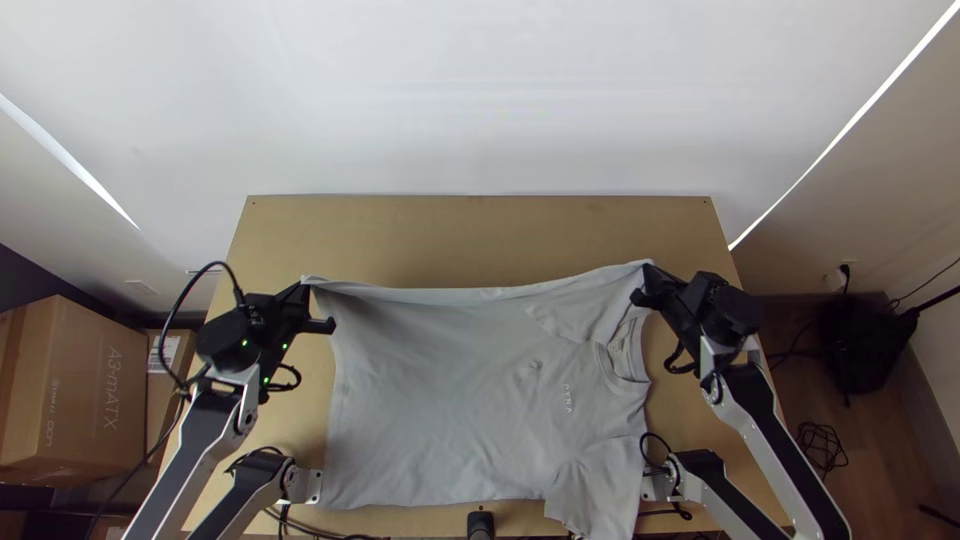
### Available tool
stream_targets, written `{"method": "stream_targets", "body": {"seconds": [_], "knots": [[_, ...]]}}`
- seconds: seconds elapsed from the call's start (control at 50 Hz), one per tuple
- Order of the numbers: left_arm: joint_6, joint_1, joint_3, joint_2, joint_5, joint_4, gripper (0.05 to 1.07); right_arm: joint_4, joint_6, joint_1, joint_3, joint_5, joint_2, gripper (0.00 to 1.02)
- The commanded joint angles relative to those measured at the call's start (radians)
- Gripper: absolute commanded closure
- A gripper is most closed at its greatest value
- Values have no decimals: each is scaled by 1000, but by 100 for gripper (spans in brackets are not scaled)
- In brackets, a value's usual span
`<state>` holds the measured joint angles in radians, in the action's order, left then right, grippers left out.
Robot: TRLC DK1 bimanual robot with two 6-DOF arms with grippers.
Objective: Fold the t-shirt
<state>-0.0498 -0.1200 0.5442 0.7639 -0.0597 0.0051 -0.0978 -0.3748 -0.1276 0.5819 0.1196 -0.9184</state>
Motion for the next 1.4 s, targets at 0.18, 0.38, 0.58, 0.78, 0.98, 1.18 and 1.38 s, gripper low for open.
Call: {"method": "stream_targets", "body": {"seconds": [0.18, 0.38, 0.58, 0.78, 0.98, 1.18, 1.38], "knots": [[-28, 68, 99, 353, 24, 173, 105, -112, -29, 13, 79, -11, -329, 100], [-47, 145, 214, 557, 57, 220, 105, -146, -27, 36, 196, -11, -553, 100], [-47, 169, 318, 713, 60, 231, 105, -145, -27, 52, 325, -11, -724, 100], [-61, 175, 441, 862, 60, 230, 105, -120, -27, 60, 467, -11, -866, 100], [-71, 175, 568, 999, 58, 220, 105, -89, -27, 66, 604, -11, -990, 100], [-79, 175, 691, 1106, 58, 196, 105, -14, -39, 80, 750, -11, -1093, 100], [-151, 180, 870, 1177, 58, -1, 105, 122, -79, 92, 901, -9, -1145, 100]]}}
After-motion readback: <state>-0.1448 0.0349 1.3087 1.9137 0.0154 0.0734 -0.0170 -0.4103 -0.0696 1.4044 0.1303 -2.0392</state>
